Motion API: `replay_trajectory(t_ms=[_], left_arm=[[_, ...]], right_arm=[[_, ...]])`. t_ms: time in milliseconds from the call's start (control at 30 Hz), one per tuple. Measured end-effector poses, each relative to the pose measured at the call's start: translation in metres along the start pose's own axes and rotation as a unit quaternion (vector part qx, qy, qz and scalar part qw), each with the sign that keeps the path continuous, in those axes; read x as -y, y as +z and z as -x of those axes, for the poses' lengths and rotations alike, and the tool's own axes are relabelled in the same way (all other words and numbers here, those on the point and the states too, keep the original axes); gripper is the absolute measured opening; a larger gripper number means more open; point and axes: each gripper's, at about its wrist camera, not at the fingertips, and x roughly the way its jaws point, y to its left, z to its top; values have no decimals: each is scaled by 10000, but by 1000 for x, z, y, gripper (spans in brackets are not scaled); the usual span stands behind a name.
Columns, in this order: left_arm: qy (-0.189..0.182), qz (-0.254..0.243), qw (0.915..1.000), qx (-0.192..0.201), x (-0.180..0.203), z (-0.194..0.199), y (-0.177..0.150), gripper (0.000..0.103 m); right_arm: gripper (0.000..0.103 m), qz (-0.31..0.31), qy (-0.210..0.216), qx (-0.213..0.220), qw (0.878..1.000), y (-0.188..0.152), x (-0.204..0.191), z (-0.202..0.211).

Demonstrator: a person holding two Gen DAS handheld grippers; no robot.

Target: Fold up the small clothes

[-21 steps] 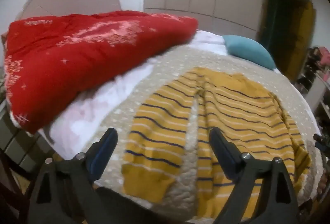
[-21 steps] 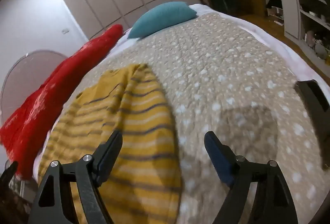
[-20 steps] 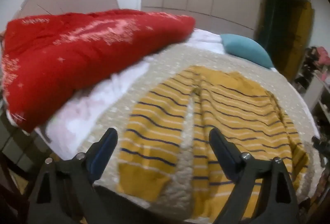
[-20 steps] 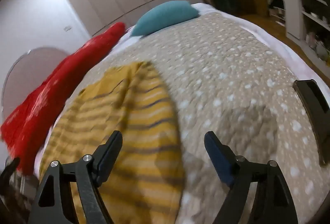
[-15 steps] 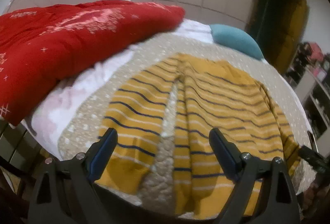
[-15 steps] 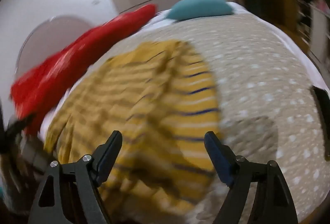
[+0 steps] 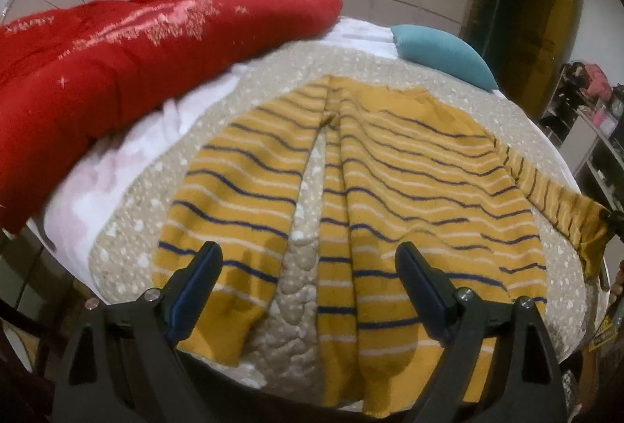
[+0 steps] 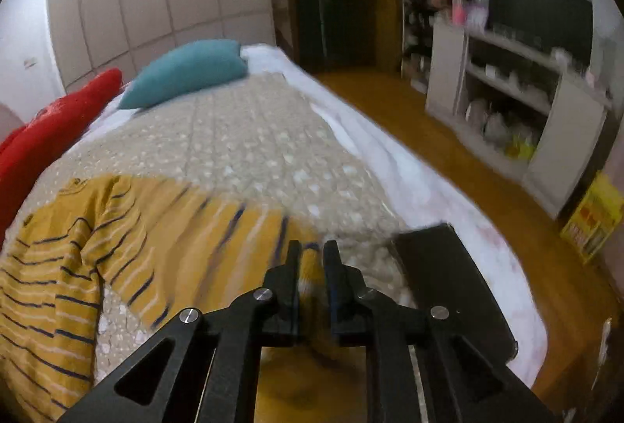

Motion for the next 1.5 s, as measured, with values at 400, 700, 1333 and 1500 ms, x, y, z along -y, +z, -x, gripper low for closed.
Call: replay_trajectory(t_ms=[400, 700, 1333, 1500], left_arm=[[-782, -157, 9941, -734, 22, -45, -47, 88], [-604, -158, 9936, -941, 20, 5, -33, 13], [-309, -206, 9989, -284, -4, 51, -45, 61], [-328, -233, 9980, -477, 4, 38, -51, 61]], right_arm=[[56, 855, 3543, -1779, 9141, -171, -106, 28], [8, 826, 3519, -1870, 9134, -147, -118, 30], [52, 262, 999, -233, 9944, -93, 10, 81], [65, 1204, 541, 155, 9911, -70, -3, 66]])
